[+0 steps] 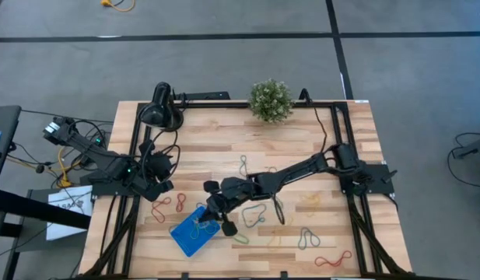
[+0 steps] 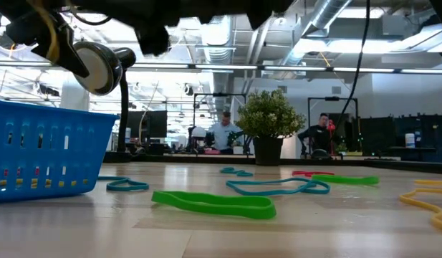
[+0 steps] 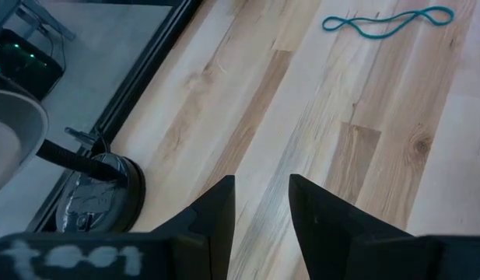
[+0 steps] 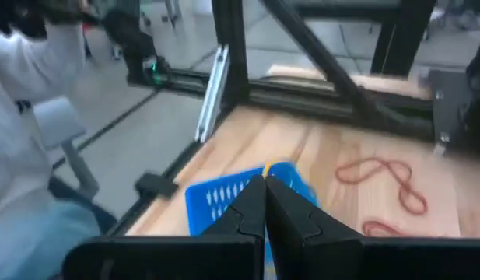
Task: Pick and place rubber bands into bin
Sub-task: Put the yellow rubber band into the blue basket
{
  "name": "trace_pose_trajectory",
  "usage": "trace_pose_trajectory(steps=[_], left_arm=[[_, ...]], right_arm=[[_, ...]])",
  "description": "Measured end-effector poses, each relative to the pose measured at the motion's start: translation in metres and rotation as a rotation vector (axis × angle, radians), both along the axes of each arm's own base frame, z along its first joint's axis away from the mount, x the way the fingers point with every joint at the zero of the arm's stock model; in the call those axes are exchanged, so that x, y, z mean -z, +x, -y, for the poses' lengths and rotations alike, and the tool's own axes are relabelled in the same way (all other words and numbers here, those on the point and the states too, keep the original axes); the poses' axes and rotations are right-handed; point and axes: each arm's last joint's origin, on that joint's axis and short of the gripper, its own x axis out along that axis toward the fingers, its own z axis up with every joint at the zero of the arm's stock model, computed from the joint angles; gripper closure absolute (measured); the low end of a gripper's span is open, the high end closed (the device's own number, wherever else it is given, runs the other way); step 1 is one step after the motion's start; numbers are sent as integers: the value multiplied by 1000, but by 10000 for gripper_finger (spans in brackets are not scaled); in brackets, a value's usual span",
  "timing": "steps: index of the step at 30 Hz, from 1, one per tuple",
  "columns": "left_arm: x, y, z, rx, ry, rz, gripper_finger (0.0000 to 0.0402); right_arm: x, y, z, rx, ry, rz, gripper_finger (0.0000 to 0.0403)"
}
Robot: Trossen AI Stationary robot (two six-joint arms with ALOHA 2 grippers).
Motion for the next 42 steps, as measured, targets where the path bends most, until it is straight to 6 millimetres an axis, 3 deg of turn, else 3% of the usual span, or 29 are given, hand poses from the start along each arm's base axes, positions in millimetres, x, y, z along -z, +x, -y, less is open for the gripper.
trace_pose_trajectory(steps=[10, 21, 24, 29, 35, 42], left_arm=[[0, 0, 0, 0, 2, -3, 290], [0, 0, 0, 0, 2, -2, 290], [0, 0, 0, 0, 0, -3, 290], [0, 0, 0, 2, -4, -6, 290], [0, 0, 0, 3, -3, -6, 290], [0, 0, 0, 17, 14, -17, 290]], right_arm=[[23, 3, 0, 7, -4, -84, 394], [26, 2, 5, 99, -57, -122, 273], [17, -4, 13, 118, -84, -178, 248], [-9, -33, 25, 118, -130, -404, 228], [-43, -86, 17, 94, -205, -666, 236], [-74, -150, 32, 511, -378, -874, 249]])
